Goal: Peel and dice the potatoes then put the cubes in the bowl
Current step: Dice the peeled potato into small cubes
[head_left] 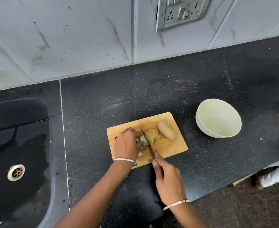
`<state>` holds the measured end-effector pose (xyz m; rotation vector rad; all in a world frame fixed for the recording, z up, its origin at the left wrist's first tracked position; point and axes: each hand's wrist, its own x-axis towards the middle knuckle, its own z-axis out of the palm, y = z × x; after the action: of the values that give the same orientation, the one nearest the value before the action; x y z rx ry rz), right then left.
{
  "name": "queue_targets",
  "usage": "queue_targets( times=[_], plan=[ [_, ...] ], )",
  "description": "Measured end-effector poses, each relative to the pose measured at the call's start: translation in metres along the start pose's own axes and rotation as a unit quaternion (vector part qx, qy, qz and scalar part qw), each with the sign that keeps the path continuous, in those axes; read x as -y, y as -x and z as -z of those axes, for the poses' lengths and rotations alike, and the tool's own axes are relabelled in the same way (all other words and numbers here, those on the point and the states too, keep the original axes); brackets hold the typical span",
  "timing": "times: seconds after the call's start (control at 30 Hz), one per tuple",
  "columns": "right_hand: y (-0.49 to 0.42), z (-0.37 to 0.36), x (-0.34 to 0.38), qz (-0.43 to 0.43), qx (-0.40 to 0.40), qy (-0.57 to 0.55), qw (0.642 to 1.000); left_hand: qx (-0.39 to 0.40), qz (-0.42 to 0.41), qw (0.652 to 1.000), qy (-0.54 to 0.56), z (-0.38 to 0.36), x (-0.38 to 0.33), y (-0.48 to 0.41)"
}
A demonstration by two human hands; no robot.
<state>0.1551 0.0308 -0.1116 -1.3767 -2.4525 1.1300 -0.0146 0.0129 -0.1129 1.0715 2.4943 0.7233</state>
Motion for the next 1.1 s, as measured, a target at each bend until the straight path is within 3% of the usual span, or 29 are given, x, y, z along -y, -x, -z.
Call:
queue_targets(
  times=[0.23, 0.57, 1.1],
  plan=[
    [0.006, -0.002, 0.004, 0.006, -0.009, 0.044, 0.999, -0.006, 0.002, 1.0, -0.016, 0.0, -0.004, 0.003],
    [0.028, 0.013, -0.01, 0.035, -0.044, -0.027, 0.998, -0.001, -0.002, 1.0, 0.004, 0.004, 0.0, 0.003],
    [0.012, 0.008, 0.0, 0.039, -0.016, -0.012, 0.999, -0.022, 0.026, 0.999, 0.014, 0.005, 0.002, 0.001]
  ],
)
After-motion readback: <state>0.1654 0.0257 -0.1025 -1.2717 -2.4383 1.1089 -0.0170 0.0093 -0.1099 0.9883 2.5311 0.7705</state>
